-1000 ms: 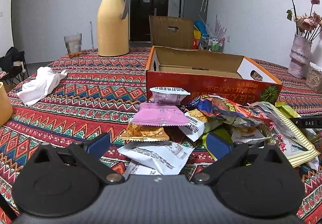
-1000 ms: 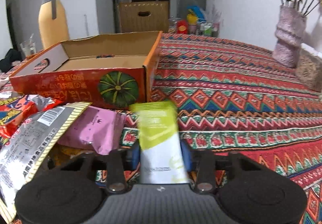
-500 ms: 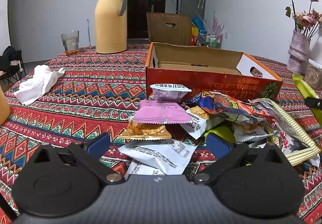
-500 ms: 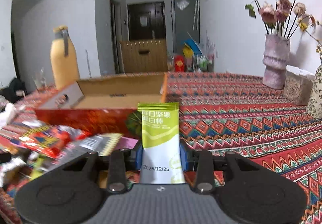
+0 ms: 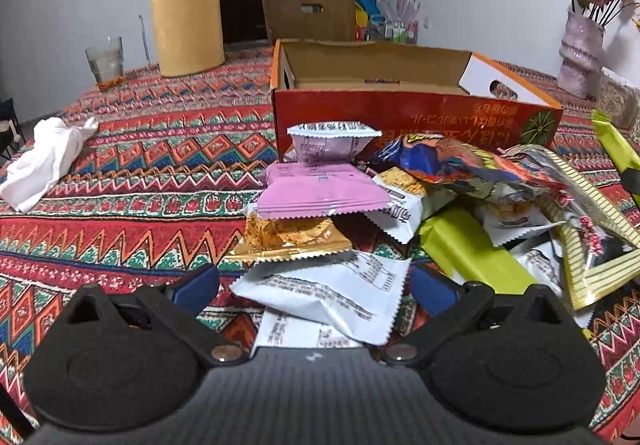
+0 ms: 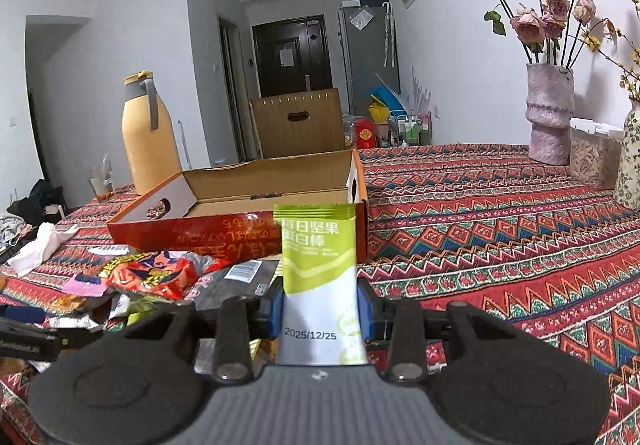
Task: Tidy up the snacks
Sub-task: 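Lift the green bar packet with the right gripper while the left gripper grasps a white packet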
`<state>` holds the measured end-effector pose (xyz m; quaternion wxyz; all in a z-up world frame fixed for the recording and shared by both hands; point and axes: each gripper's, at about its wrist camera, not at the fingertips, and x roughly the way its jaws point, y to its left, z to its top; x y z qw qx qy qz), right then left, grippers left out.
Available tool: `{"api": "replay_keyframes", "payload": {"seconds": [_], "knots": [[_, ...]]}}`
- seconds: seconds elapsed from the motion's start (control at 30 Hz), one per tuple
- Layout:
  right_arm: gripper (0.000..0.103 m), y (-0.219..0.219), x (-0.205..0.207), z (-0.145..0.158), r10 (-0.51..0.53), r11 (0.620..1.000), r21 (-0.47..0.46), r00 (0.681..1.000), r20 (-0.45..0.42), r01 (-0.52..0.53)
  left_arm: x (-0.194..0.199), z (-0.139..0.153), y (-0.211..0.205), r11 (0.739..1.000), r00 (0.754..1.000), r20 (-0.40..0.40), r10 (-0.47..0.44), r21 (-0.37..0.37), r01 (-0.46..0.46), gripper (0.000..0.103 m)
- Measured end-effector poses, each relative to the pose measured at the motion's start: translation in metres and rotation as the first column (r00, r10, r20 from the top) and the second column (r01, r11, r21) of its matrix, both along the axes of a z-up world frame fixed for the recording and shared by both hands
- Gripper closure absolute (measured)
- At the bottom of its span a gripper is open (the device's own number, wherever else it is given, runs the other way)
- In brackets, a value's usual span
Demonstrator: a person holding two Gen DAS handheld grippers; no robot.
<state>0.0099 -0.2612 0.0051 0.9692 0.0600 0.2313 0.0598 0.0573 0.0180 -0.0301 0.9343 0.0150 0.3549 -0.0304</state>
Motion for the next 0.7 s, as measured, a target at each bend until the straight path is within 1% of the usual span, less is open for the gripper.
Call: {"api": "replay_keyframes", "payload": {"seconds": [0.17,0.23,0.3,0.37,0.4,0.5,0.53,0.57,0.63,0.7], "knots": [[0.068,0.003,-0.002,-0.004,-0.005,1.000,0.010,1.000,-0.009,0.005,0.017,-0.008,0.005,0.999,0.998,-0.069,-0.002,-0.045,-0.001,0.000],[0.068,0.004,-0.003,-0.006,-0.004,1.000,0.014,1.000,-0.014,0.004,0.018,-0.008,0.008,0.999,0.997,-0.073,0.003,-0.051,-0.007,0.000],[0.068,0.006,-0.002,-0.008,0.001,1.000,0.021,1.000,-0.024,0.000,0.019,-0.007,0.011,0.997,0.997,-0.071,0.009,-0.074,-0.015,0.000],[0.068,0.009,-0.002,-0.011,0.010,1.000,0.027,0.999,-0.033,-0.009,0.019,-0.006,0.012,0.996,0.997,-0.070,0.012,-0.083,-0.017,0.003],[0.068,0.010,-0.002,-0.012,0.016,0.999,0.029,0.999,-0.035,-0.015,0.018,-0.005,0.012,0.997,0.998,-0.066,0.009,-0.081,-0.014,0.007],[0.068,0.014,-0.005,-0.013,0.028,0.999,0.030,0.999,-0.036,-0.027,0.014,-0.005,0.011,0.997,0.998,-0.056,-0.009,-0.073,0.005,0.013],[0.068,0.015,-0.005,-0.013,0.031,0.999,0.031,0.999,-0.035,-0.030,0.012,-0.005,0.010,0.998,0.999,-0.051,-0.011,-0.070,0.008,0.018],[0.068,0.015,-0.006,-0.013,0.034,0.999,0.031,0.999,-0.035,-0.033,0.009,-0.004,0.010,0.997,0.999,-0.045,-0.015,-0.072,0.012,0.021],[0.068,0.016,-0.009,-0.012,0.039,0.999,0.031,0.999,-0.034,-0.038,0.005,-0.002,0.011,0.996,0.999,-0.038,-0.024,-0.089,0.021,0.032],[0.068,0.017,-0.012,-0.012,0.043,0.999,0.031,0.999,-0.033,-0.042,0.001,-0.002,0.012,0.994,0.999,-0.033,-0.034,-0.108,0.030,0.037]]}}
